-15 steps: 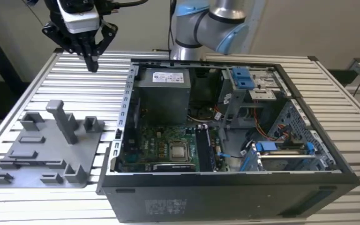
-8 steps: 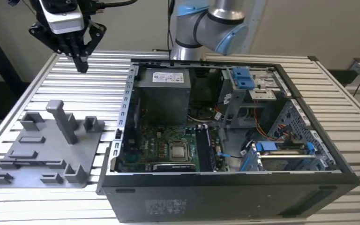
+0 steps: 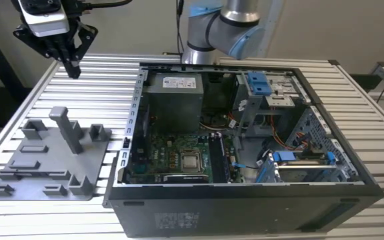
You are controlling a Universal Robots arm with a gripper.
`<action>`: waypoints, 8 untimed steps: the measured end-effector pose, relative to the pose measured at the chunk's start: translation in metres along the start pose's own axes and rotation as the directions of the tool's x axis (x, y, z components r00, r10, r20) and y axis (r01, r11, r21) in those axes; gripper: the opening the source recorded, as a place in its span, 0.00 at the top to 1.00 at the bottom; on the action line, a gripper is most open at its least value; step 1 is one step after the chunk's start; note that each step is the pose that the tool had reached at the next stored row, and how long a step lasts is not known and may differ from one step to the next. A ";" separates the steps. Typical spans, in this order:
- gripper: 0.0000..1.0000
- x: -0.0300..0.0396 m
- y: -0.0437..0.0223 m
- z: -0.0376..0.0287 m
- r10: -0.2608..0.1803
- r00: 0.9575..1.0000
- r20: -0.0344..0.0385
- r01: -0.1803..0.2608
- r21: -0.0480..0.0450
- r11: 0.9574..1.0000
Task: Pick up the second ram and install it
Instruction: 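Reach for the second ram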
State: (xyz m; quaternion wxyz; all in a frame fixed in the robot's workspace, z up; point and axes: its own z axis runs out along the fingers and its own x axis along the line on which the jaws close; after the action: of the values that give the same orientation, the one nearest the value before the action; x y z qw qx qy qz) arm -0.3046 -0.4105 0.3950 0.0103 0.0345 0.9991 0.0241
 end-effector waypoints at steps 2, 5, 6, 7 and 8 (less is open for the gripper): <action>0.89 0.0058 -0.0012 -0.0002 0.000 1.000 0.000 0.000 0.000 1.000; 0.89 0.0144 -0.0030 -0.0004 0.000 1.000 0.000 0.000 0.000 1.000; 0.89 0.0173 -0.0036 -0.0005 0.000 1.000 0.000 0.000 0.000 1.000; 0.89 0.0202 -0.0041 -0.0006 0.000 1.000 0.000 0.000 0.000 1.000; 0.89 0.0230 -0.0047 -0.0007 0.000 1.000 0.000 0.000 0.000 1.000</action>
State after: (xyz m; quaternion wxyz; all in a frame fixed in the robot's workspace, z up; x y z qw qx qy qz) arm -0.3278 -0.4136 0.3950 0.0103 0.0343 0.9991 0.0240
